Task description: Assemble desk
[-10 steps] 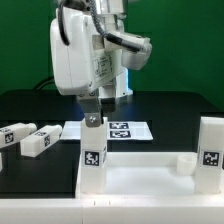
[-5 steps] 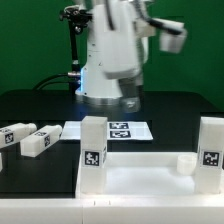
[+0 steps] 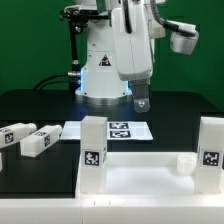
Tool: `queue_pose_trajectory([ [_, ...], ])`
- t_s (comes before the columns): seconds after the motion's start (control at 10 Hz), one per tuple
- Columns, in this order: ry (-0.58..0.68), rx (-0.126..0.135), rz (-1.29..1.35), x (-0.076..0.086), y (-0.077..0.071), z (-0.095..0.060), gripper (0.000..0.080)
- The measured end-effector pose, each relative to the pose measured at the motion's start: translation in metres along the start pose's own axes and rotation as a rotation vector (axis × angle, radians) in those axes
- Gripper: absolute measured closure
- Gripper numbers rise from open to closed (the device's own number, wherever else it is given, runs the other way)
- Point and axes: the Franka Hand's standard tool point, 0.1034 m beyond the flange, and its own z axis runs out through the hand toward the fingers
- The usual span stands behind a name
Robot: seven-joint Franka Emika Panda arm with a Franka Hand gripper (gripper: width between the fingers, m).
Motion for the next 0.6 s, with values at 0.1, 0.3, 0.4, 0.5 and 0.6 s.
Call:
queue_pose_trajectory([
  [0.1, 0.013, -0.010, -0.018, 0.004, 0.016, 0.013, 0.0151],
  [0.3, 0.036, -0.095, -0.042, 0.002, 0.056, 0.046, 0.0151],
  [0.4, 0.041, -0.129, -0.045, -0.004, 0.064, 0.053, 0.0151],
  [0.5, 0.039, -0.125, -0.048, -0.003, 0.063, 0.053, 0.0151],
  [0.6, 0.039, -0.125, -0.048, -0.003, 0.063, 0.053, 0.0151],
])
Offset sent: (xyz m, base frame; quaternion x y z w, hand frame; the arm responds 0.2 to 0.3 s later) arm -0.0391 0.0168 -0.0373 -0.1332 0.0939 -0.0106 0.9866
